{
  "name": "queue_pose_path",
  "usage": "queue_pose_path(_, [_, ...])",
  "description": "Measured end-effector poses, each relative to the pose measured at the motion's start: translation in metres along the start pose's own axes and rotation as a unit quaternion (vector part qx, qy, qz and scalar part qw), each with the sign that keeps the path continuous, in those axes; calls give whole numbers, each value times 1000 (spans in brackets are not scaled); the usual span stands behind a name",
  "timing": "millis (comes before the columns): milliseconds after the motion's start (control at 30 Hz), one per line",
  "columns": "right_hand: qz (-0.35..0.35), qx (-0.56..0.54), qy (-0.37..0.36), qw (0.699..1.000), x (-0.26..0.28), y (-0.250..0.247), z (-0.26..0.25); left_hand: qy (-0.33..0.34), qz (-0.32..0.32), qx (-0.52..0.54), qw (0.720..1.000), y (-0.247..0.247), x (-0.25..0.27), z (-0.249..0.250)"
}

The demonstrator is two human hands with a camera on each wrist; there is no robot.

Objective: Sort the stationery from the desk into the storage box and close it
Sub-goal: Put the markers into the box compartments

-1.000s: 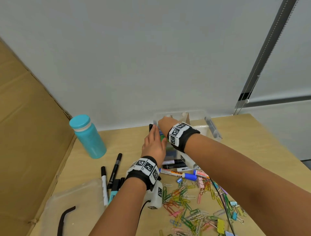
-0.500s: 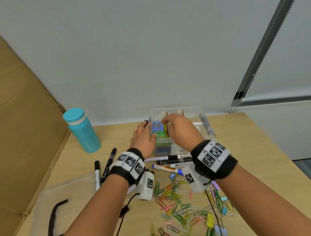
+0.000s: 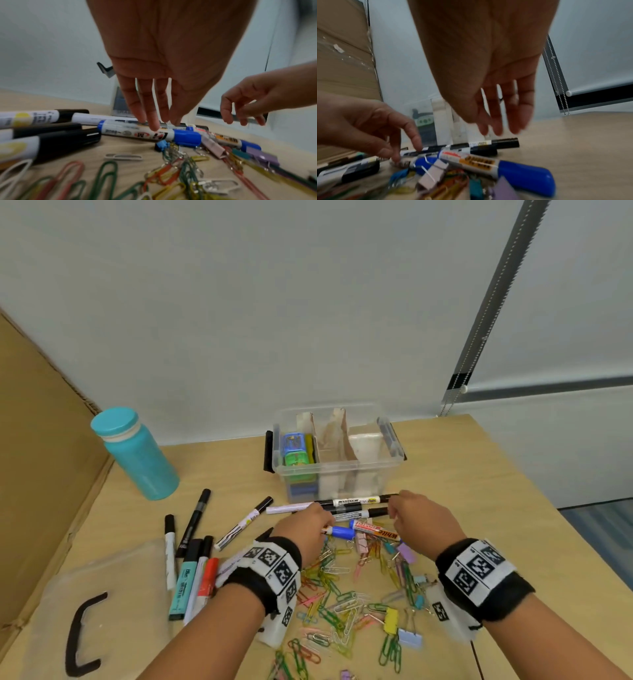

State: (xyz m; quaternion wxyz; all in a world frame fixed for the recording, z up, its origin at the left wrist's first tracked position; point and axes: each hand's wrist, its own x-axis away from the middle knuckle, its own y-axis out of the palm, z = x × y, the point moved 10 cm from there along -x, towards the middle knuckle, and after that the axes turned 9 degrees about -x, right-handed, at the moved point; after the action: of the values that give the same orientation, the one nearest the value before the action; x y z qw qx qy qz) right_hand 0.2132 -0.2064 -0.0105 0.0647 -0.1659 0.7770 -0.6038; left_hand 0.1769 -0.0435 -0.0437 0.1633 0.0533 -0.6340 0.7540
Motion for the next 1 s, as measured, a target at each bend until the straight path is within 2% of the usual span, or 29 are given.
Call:
queue_pose_path(67, [-79,38,32,996,5,25,15,-3,-22,-34,999,11,-9,6])
queue_pose_path(133, [-117,54,42,991,10,39,23,-17,-45,-33,998,19,-14,8])
queue_pose_path(267, [-110,54,28,992,9,45,27,-39,-39,-37,998,25,-20,7])
queue_pose_path(500, [-149,35,8,988,9,47,29,-38,-19,-15,999,19,-14,5])
queue_pose_path(600, [-112,-49,-38,992,15,20,16,-36,42,13,998,-1,0,2])
queue_pose_path(700, [-52,-170,-112,978,24,-37,-4,-31,107,76,991,-19,20,-6])
queue_pose_path(767, [12,-244,-146,959,29,-83,-16,-41,134,110,984,-24,31,-15])
queue_pose_path(833, [113,-308,-157,931,28,-124,-21,-54,149,141,977,-24,38,-23])
queue_pose_path(900, [196,-325,-145,914,20,-144,-26,-57,164,163,971,-26,43,-27])
queue_pose_path(933, [216,-306,-138,917,12,-146,-33,-57,171,168,969,-28,45,-28])
queue_pose_path(1000, [199,-237,-127,942,-13,-131,-54,-57,184,169,967,-30,48,-29])
